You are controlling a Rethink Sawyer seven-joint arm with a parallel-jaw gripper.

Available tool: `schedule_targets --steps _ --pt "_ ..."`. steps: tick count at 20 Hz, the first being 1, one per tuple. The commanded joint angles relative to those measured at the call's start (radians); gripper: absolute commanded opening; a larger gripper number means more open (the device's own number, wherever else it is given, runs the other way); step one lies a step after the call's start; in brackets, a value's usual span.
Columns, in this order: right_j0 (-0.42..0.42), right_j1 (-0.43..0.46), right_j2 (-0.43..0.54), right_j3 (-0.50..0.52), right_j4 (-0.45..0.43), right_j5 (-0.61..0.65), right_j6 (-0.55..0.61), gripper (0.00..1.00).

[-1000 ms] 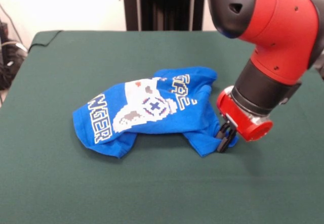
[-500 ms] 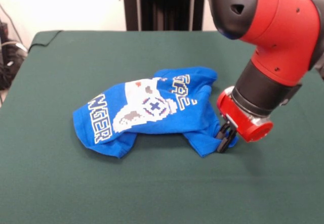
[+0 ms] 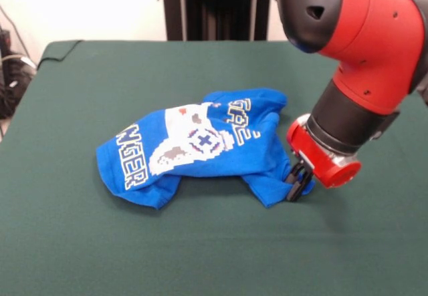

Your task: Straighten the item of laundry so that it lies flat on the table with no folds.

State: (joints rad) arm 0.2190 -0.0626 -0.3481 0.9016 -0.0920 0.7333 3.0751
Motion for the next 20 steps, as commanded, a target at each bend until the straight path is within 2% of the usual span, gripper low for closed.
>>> schedule_targets --steps 1,5,10,17,20 --pt "0.026 0.021 0.096 0.031 -0.01 0.07 -0.072 0.0" --pt "0.054 0.013 0.046 0.02 -0.024 0.141 -0.052 0.0" --pt "0.055 -0.016 0.039 -0.022 -0.01 0.258 -0.09 0.0" --pt "0.034 -0.003 0.058 -0.181 0.003 0.427 -0.131 0.0" --pt "0.026 0.018 0.069 -0.231 0.001 0.441 -0.13 0.0"
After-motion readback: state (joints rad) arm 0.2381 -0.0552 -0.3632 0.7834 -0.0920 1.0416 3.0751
